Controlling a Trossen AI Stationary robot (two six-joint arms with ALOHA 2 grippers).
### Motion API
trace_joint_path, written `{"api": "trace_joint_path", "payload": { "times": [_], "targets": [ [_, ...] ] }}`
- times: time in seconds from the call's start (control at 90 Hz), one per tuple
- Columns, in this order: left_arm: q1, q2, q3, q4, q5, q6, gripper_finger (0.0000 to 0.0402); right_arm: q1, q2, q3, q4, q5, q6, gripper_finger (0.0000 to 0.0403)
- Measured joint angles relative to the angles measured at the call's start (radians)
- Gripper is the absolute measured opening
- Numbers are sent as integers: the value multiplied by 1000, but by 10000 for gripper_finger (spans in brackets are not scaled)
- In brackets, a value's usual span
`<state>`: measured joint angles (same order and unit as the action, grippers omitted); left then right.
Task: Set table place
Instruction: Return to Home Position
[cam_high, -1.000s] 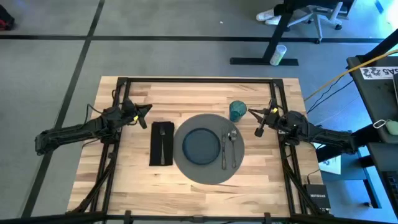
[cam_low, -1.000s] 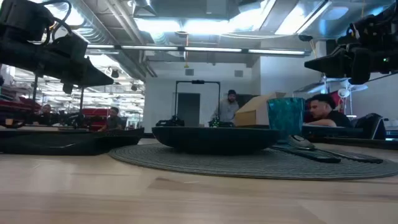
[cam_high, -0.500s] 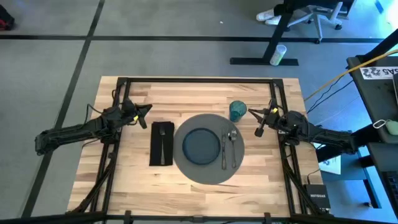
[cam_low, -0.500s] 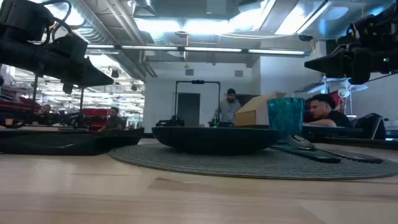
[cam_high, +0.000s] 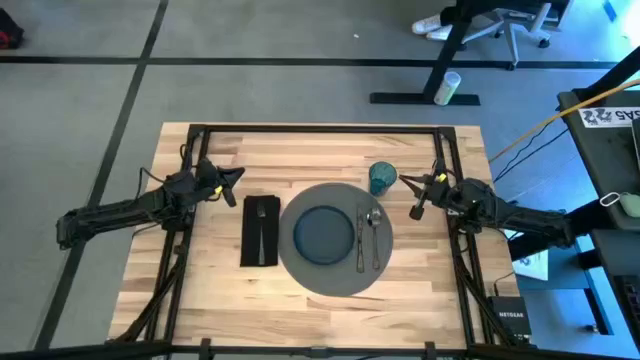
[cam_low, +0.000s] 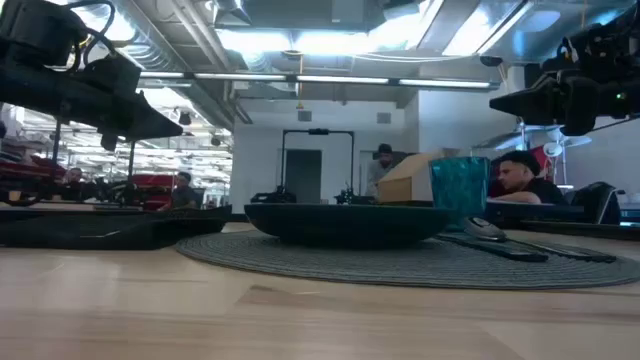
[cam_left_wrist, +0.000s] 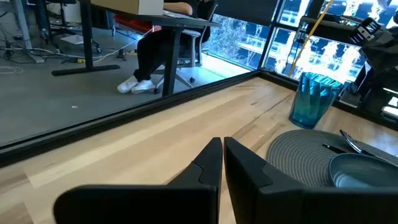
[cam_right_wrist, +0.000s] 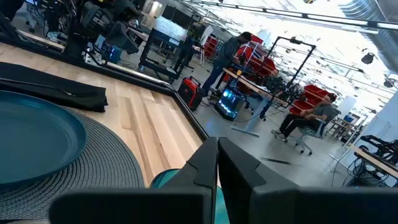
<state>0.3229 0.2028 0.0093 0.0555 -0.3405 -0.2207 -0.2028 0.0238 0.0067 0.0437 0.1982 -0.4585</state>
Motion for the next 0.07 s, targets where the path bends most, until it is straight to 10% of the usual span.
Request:
{"api": "trace_joint_path", "payload": {
  "times": [0.067],
  "targets": [
    [0,0,0,0,0,0,0,0,0,0,0,0,0,0]
  ]
}}
